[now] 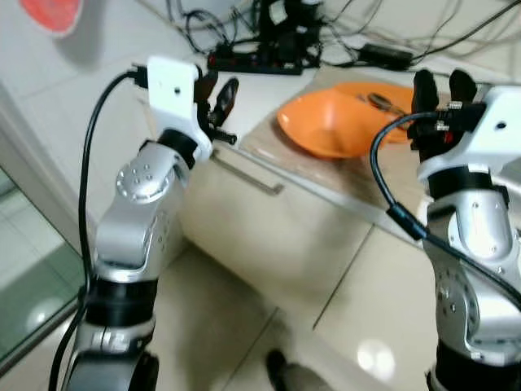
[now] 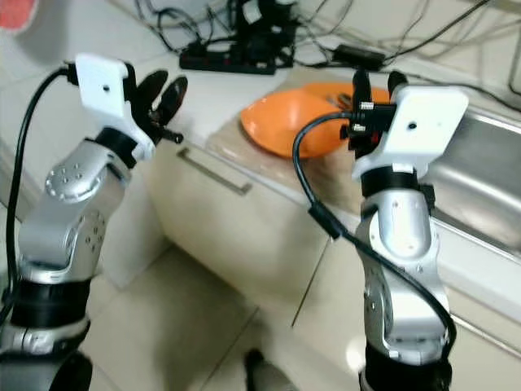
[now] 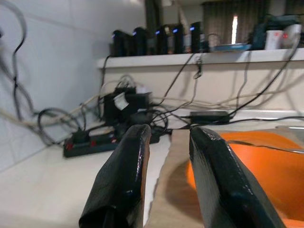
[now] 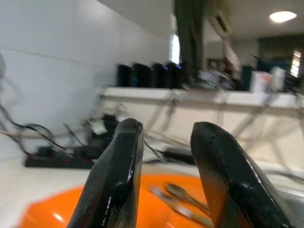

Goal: Kitchen organization

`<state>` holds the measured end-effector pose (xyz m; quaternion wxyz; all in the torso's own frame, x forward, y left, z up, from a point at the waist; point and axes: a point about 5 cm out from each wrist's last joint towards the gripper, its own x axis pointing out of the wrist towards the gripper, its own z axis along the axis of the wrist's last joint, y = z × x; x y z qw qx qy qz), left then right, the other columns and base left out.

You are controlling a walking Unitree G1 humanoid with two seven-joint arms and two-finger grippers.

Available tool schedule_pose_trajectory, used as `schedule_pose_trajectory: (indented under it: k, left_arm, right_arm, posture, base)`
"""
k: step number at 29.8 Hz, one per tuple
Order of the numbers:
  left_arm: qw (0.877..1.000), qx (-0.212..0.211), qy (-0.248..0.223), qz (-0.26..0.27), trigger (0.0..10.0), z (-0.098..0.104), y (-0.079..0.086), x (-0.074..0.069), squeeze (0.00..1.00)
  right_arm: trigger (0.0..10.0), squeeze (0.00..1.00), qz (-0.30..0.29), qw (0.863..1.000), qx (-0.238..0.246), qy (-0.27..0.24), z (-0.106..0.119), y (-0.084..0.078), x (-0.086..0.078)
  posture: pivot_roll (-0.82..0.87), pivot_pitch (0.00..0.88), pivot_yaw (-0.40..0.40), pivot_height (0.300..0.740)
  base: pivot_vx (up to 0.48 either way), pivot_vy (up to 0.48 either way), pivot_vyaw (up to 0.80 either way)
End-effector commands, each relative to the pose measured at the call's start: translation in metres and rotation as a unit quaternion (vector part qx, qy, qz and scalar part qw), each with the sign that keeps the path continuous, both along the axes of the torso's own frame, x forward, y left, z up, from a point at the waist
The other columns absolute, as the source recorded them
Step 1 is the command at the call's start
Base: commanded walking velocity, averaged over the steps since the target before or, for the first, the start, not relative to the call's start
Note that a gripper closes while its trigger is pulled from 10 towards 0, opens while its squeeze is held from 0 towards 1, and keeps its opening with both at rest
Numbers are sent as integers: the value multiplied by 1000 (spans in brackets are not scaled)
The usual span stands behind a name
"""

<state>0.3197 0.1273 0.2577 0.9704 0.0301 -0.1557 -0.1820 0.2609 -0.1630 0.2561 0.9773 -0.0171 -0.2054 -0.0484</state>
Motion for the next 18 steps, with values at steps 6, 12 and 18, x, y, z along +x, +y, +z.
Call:
schedule_pose_trajectory:
  k: [6, 12, 18]
  left_arm:
    - [999, 22, -26, -2, 10000, 3, 2, -2, 0]
    - [999, 27, -25, 15, 10000, 1, 14, 1, 0]
    - [997, 29, -44, 47, 10000, -1, 21, 4, 0]
  right_arm:
    - [10000, 0, -29, 999, -1, 29, -9, -10, 4]
    - [10000, 0, -29, 999, -4, 44, -13, -9, 5]
    - [10000, 0, -13, 998, 0, 68, -20, -7, 7]
  posture:
    - [-41, 28, 0, 740]
    - [-43, 18, -1, 740]
    - [-41, 12, -7, 740]
  base:
    - [0, 0, -800]
    - [0, 0, -800]
    - [0, 0, -800]
